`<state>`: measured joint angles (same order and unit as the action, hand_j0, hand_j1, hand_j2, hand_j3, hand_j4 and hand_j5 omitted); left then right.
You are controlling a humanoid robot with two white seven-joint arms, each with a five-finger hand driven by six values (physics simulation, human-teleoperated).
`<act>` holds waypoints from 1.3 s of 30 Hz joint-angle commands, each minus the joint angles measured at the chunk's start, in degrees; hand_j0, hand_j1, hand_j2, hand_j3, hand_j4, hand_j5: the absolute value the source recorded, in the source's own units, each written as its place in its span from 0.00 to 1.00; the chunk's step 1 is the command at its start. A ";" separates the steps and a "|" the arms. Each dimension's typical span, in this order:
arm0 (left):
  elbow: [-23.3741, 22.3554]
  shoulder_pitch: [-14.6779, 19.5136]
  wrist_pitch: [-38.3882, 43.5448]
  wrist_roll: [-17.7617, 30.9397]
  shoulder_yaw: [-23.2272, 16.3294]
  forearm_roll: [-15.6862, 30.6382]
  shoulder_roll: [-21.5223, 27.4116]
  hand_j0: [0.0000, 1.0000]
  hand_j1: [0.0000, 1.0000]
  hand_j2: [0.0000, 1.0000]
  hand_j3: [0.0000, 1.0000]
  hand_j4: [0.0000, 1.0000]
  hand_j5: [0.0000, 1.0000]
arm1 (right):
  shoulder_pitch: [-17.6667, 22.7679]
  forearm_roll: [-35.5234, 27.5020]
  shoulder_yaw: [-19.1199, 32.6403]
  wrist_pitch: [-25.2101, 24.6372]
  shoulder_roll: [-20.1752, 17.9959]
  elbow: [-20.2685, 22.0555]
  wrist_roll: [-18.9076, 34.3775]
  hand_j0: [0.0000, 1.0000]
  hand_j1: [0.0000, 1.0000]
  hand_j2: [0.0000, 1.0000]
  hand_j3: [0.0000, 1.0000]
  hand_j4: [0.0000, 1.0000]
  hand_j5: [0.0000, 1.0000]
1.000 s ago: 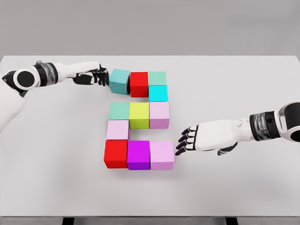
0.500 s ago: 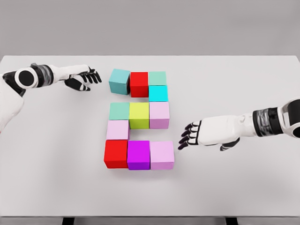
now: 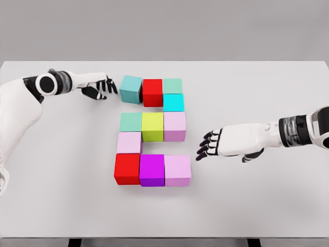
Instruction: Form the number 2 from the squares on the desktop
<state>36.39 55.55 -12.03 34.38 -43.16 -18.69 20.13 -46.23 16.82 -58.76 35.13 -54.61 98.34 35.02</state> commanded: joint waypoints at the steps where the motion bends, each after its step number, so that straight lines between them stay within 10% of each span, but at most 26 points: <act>1: -1.15 0.00 -0.19 0.62 -0.26 0.40 -0.88 0.58 0.58 0.58 0.58 0.58 0.58 | 0.00 -0.29 0.22 -0.13 -0.06 0.01 -0.02 1.00 1.00 1.00 1.00 1.00 1.00; 39: 2.36 -0.97 -6.43 0.62 1.50 1.55 0.17 0.54 0.54 0.54 0.54 0.54 0.54 | 0.00 -0.38 1.81 -0.13 -0.14 0.01 -0.02 1.00 1.00 1.00 1.00 1.00 1.00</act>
<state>38.71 54.58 -18.37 35.02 -41.73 -17.39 20.29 -46.23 16.73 -56.99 35.14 -54.72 98.34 35.02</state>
